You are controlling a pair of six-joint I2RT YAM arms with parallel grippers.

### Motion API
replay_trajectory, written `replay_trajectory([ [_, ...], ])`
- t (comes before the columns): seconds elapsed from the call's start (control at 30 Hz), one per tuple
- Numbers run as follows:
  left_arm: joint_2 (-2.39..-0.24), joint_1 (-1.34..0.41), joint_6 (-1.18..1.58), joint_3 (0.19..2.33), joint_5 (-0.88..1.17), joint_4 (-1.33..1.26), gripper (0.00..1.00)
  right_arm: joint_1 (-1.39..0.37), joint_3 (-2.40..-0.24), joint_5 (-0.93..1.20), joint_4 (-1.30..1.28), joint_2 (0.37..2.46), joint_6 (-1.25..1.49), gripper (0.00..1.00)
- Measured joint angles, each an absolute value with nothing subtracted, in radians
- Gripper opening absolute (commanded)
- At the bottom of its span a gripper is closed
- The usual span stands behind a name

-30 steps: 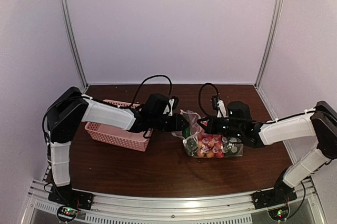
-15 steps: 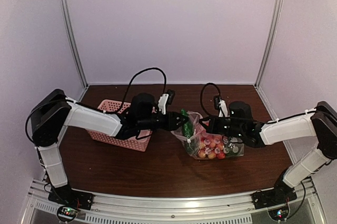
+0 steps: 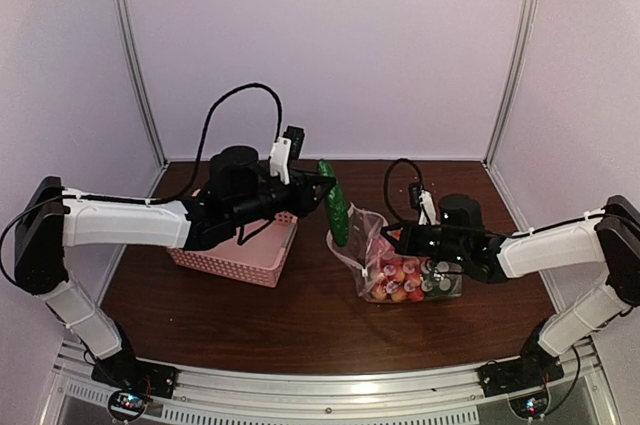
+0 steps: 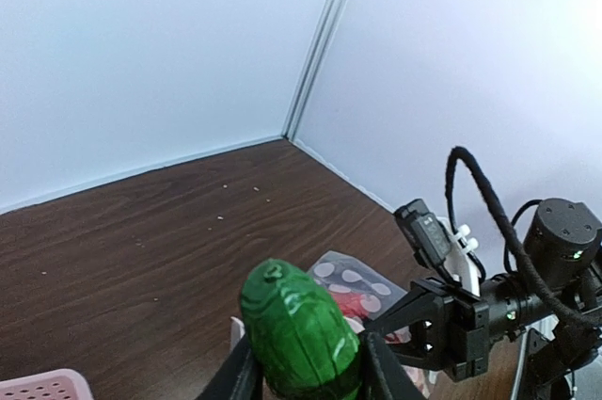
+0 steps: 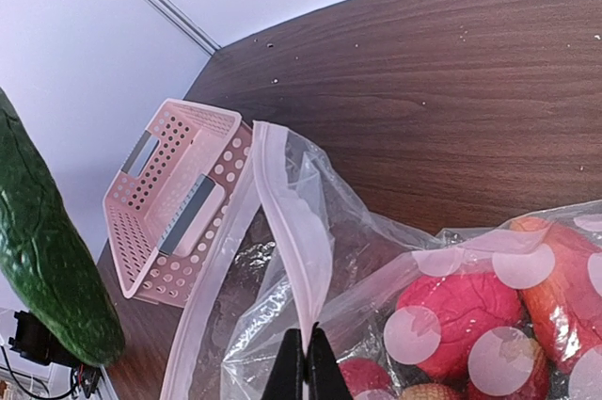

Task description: Open the zip-top bag and remove the fake food

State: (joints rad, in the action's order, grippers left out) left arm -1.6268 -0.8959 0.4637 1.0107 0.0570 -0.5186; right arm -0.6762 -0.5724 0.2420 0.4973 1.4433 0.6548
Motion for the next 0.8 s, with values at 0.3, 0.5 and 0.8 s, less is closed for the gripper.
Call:
replay_trajectory([
  [0.3,-1.464,-0.758,0.377,1.069,-0.05,-0.143,0.23,-0.676,-0.569,0.243,0.49,1.41,0.633,0.0],
  [0.5,-1.388,-0.648,0.32,1.069,-0.058,0.057,0.22,-0.676,-0.569,0.243,0.487,1.407,0.622,0.0],
  [0.8,-1.463,-0.557,0.28,1.083,-0.042,0.199,0.2,-0.676,-0.569,0.245,0.481,1.397,0.607,0.0],
])
